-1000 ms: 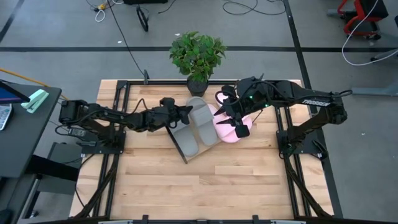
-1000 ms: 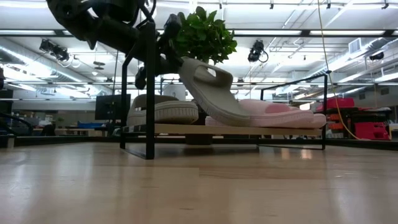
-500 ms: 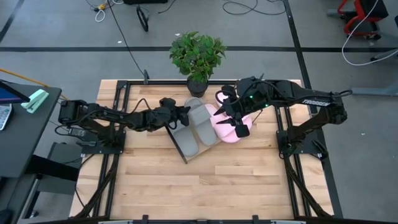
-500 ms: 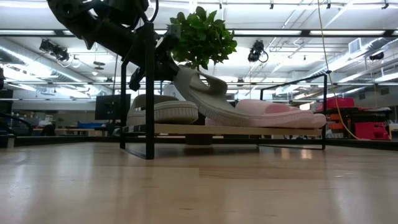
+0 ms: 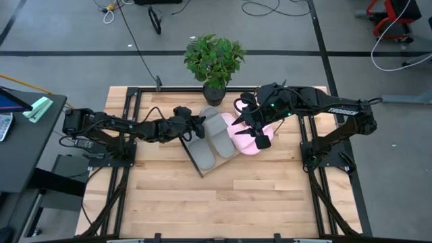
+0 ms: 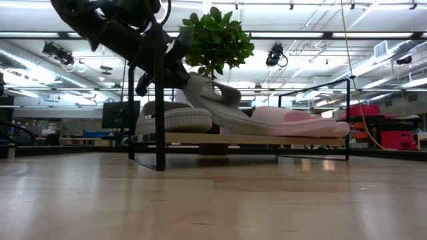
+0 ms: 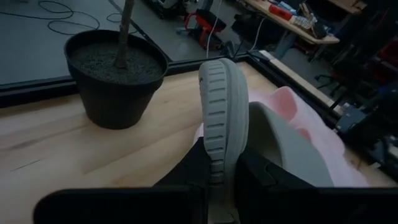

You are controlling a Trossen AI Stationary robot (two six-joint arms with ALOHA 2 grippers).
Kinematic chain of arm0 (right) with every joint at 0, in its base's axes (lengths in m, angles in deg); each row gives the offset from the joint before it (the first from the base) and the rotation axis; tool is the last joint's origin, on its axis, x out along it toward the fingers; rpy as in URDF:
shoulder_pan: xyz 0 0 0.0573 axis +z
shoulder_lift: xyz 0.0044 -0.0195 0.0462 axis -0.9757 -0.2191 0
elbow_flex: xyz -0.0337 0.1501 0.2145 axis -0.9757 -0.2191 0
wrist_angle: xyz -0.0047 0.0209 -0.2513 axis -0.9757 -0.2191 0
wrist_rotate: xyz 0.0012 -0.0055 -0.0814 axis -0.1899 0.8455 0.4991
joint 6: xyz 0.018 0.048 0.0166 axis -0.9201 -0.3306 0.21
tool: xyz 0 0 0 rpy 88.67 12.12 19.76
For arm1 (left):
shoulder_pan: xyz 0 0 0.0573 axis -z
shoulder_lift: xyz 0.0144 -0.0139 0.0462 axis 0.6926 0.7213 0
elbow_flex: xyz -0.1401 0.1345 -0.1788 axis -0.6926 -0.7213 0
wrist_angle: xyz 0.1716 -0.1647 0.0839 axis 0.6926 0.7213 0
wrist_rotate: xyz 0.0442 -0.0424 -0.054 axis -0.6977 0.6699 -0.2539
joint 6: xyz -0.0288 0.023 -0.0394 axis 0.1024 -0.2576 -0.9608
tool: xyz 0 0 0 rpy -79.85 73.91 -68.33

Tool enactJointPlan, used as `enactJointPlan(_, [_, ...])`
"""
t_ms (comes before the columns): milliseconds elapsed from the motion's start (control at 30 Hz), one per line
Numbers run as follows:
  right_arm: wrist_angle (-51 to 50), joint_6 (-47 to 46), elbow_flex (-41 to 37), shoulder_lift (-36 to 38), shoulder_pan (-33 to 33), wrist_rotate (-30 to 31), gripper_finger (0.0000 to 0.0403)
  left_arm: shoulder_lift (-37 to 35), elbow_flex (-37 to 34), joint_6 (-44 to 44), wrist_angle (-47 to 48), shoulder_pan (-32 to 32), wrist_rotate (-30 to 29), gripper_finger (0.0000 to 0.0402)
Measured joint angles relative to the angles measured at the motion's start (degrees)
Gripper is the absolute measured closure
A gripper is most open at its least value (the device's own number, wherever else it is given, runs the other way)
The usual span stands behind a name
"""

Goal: Pick and place slides into the shelf
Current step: Put the gray slipper on the shelf

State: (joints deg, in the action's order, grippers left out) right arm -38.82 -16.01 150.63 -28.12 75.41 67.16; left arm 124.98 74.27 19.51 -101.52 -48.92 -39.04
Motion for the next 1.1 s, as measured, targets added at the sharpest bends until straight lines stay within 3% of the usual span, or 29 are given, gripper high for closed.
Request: enactJointPlan(1100, [2.0,0.5,0.0,0.0,3.3,0.0,0.0245,3.2,0.5,5.0,0.1,-1.4,2.0,0.0355])
